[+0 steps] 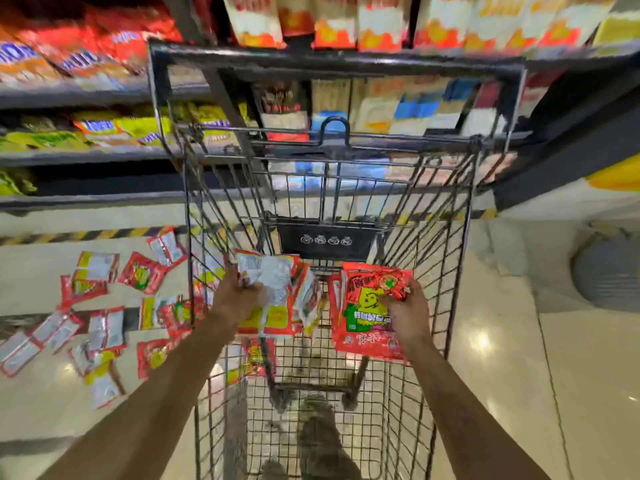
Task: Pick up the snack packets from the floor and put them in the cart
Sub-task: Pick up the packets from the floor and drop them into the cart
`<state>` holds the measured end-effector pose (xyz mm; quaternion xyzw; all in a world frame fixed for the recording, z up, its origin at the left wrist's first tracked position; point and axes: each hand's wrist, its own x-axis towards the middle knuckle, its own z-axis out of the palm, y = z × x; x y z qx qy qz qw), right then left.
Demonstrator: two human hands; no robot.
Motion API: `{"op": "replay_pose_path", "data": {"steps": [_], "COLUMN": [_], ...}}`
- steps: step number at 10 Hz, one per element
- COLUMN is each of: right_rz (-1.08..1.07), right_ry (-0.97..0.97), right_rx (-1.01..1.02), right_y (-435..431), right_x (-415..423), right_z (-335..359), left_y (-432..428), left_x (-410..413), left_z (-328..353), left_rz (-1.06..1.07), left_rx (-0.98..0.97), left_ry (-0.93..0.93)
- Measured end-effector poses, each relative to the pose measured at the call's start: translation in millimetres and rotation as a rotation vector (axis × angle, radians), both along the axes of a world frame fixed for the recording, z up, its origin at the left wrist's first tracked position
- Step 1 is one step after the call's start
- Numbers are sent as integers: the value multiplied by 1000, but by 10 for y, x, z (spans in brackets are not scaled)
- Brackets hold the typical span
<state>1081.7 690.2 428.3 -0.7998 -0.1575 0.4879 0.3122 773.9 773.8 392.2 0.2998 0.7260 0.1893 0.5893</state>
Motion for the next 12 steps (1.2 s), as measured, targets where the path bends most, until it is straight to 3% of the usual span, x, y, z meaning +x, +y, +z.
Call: {"op": "replay_pose_path", "data": {"steps": [2,3,4,6,7,8,9,12], "right_rz": [5,51,99,413,534,674,832,1027], "right_ry": [-161,-257,-402,-732,-840,-828,-888,-1017], "right_rx": [-98,-131,-109,-98,-29,-29,-28,146], "right_y": [212,264,236,51,-41,-108,-176,-546], "right_x": [66,23,-75,-240,-332,-381,-473,-1373], "right_z": [-672,-845,-884,-878,-726,-425,-30,1485], "left_y": [146,106,-5,-293,-456,-597,-686,-1270], "left_x": [-63,214,235,618,546,441,281,-956], "left_z": [-814,-552,-703,-466,-406,-159,402,1824], "left_rz": [-37,-299,-243,-399,-591,-794,-909,-851], "left_rx": [-11,-89,98,181,231,367,532,587], "left_ry": [91,476,616,825,895,927,1003,1043]}}
